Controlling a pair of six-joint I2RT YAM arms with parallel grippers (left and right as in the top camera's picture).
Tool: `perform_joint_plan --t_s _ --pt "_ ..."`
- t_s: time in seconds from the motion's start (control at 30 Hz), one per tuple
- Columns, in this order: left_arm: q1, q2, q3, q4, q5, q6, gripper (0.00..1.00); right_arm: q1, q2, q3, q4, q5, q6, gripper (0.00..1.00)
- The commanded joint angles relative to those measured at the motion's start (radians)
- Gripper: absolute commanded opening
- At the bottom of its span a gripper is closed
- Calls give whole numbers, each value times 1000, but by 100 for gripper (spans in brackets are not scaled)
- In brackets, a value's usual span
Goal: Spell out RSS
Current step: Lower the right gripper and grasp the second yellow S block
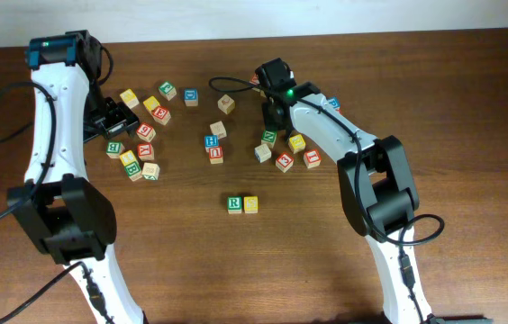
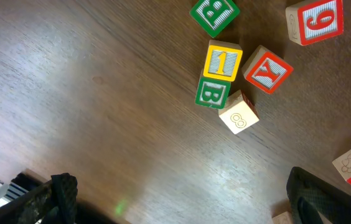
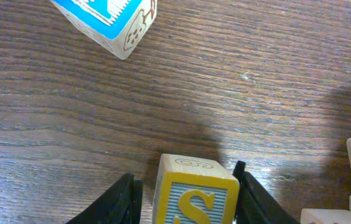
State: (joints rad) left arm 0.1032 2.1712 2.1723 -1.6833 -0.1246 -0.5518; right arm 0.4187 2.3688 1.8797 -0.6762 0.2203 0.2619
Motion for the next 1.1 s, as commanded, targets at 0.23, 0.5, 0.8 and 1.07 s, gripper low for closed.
perform_joint_plan --t_s 0.23,0.5,0.8,1.07 --pt "-2 9 18 -1 -11 8 99 0 6 23 -12 16 9 33" --pt "-2 9 18 -1 -11 8 99 0 0 35 -25 16 10 33" --pt "-2 9 18 -1 -11 8 99 -1 0 72 -42 -3 68 45" --pt "-2 9 18 -1 -11 8 99 -1 0 68 -80 -10 140 45"
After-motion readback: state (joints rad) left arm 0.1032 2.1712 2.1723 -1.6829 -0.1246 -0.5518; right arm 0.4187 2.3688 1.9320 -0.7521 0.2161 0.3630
